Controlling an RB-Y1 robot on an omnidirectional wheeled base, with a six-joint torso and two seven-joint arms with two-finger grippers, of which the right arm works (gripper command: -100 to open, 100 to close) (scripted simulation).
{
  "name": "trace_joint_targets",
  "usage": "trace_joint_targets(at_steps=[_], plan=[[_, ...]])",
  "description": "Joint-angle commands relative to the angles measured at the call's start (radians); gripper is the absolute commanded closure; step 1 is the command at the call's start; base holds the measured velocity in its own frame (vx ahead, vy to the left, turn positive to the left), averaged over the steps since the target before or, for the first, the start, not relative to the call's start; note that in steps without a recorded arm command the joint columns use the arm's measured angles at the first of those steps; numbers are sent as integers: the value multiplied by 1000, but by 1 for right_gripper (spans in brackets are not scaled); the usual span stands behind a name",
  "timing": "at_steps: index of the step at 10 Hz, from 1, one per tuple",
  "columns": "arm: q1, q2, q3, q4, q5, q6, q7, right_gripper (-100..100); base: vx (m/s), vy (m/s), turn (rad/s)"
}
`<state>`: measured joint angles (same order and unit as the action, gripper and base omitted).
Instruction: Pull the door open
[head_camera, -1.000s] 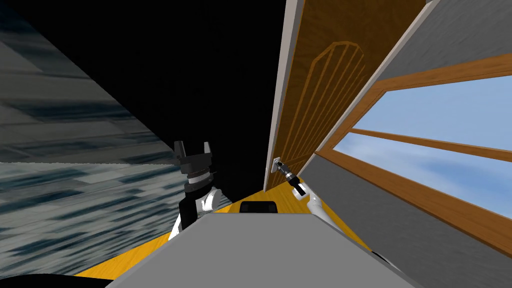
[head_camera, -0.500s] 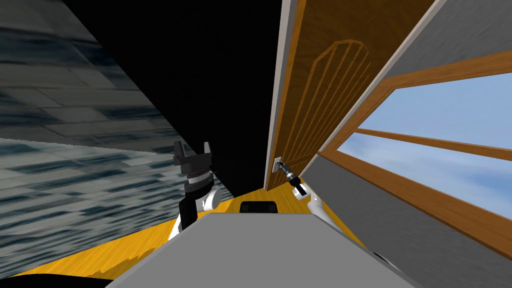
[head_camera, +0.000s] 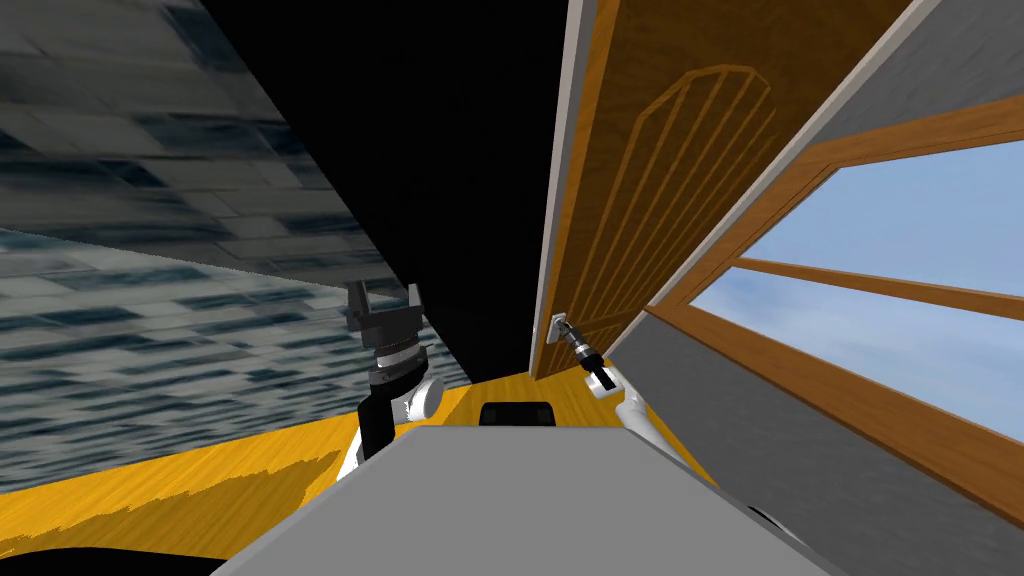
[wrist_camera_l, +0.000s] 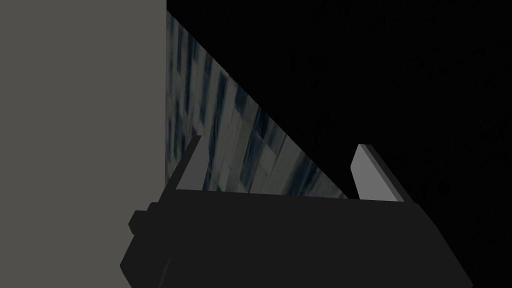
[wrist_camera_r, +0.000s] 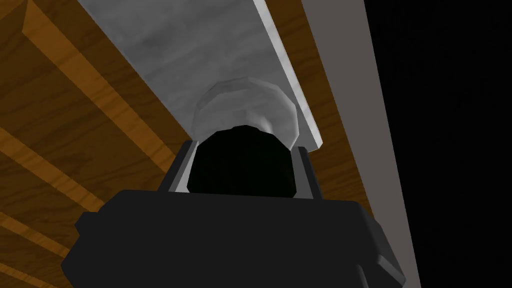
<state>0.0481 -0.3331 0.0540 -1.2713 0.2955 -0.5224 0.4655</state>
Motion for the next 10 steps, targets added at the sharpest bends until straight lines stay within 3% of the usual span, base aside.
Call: trace_joint_targets(at_steps=[1,10], plan=[[-3,7,8,-1,-45,-8,-43,100,-100,-66,200],[-3,9,-7,2,-323,2,-285,100,-102,-62,187]])
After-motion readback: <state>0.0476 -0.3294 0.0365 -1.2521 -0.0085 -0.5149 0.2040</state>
